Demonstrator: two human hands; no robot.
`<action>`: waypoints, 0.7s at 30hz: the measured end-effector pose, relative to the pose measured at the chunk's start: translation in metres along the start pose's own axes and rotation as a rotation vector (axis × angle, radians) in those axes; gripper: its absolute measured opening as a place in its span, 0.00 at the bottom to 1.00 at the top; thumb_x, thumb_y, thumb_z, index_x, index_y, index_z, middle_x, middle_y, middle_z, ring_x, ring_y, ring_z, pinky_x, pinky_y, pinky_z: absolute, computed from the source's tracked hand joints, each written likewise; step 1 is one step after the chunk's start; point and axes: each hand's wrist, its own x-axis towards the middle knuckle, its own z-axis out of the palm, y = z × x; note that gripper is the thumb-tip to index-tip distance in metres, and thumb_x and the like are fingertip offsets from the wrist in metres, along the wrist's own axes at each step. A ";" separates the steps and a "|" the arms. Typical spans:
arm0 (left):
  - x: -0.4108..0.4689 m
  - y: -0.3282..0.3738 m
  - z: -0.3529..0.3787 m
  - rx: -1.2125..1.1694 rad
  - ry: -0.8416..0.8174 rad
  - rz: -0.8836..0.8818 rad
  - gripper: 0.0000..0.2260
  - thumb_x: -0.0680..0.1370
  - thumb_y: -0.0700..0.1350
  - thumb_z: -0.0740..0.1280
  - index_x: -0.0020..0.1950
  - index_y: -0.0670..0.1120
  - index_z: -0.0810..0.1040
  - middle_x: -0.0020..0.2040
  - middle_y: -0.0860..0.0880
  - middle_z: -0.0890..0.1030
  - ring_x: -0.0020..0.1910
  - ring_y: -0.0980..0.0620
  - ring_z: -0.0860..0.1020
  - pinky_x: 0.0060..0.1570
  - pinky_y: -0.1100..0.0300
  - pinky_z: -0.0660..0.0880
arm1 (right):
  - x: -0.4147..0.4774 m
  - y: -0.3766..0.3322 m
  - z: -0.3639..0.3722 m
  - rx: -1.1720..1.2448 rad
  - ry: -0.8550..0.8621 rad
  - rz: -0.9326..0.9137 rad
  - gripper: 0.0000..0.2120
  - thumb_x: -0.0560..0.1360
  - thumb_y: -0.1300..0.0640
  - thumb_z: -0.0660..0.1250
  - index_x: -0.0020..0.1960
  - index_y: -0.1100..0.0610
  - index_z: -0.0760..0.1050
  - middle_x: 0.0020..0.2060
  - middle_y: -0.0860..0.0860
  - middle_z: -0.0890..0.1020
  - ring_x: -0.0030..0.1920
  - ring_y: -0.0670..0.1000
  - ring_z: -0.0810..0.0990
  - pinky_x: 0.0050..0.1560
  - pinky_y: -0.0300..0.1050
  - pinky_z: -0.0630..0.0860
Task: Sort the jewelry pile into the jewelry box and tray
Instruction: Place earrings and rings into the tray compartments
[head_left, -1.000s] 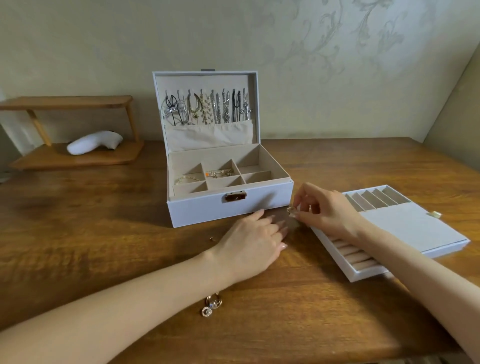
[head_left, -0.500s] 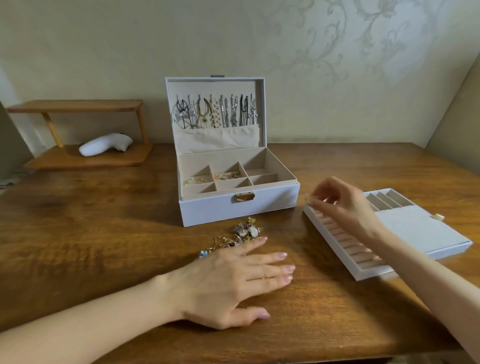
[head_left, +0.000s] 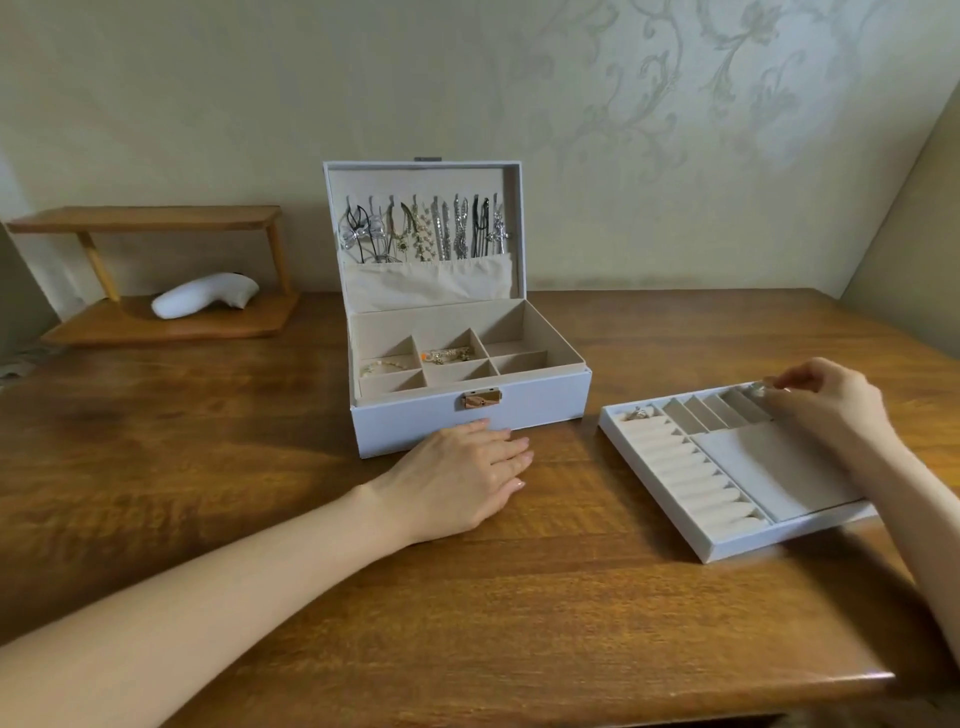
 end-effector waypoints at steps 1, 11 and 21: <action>-0.002 -0.002 -0.001 0.011 0.020 0.007 0.17 0.79 0.50 0.60 0.66 0.44 0.75 0.65 0.48 0.76 0.64 0.51 0.75 0.66 0.55 0.66 | -0.001 -0.001 -0.001 0.007 -0.008 0.001 0.08 0.73 0.53 0.71 0.49 0.55 0.77 0.50 0.56 0.79 0.48 0.58 0.76 0.46 0.50 0.74; -0.030 -0.011 -0.012 -0.058 0.113 -0.056 0.14 0.70 0.45 0.75 0.54 0.46 0.83 0.52 0.51 0.83 0.50 0.55 0.82 0.48 0.58 0.80 | -0.038 -0.035 0.026 -0.058 -0.085 -0.116 0.06 0.70 0.55 0.73 0.43 0.54 0.77 0.40 0.52 0.80 0.45 0.56 0.79 0.48 0.55 0.78; -0.051 -0.020 -0.044 -0.207 0.283 -0.165 0.13 0.76 0.48 0.62 0.50 0.44 0.84 0.49 0.51 0.85 0.44 0.55 0.83 0.41 0.60 0.81 | -0.083 -0.069 0.032 -0.232 -0.225 -0.343 0.06 0.69 0.57 0.73 0.42 0.53 0.76 0.40 0.50 0.81 0.43 0.54 0.79 0.42 0.46 0.75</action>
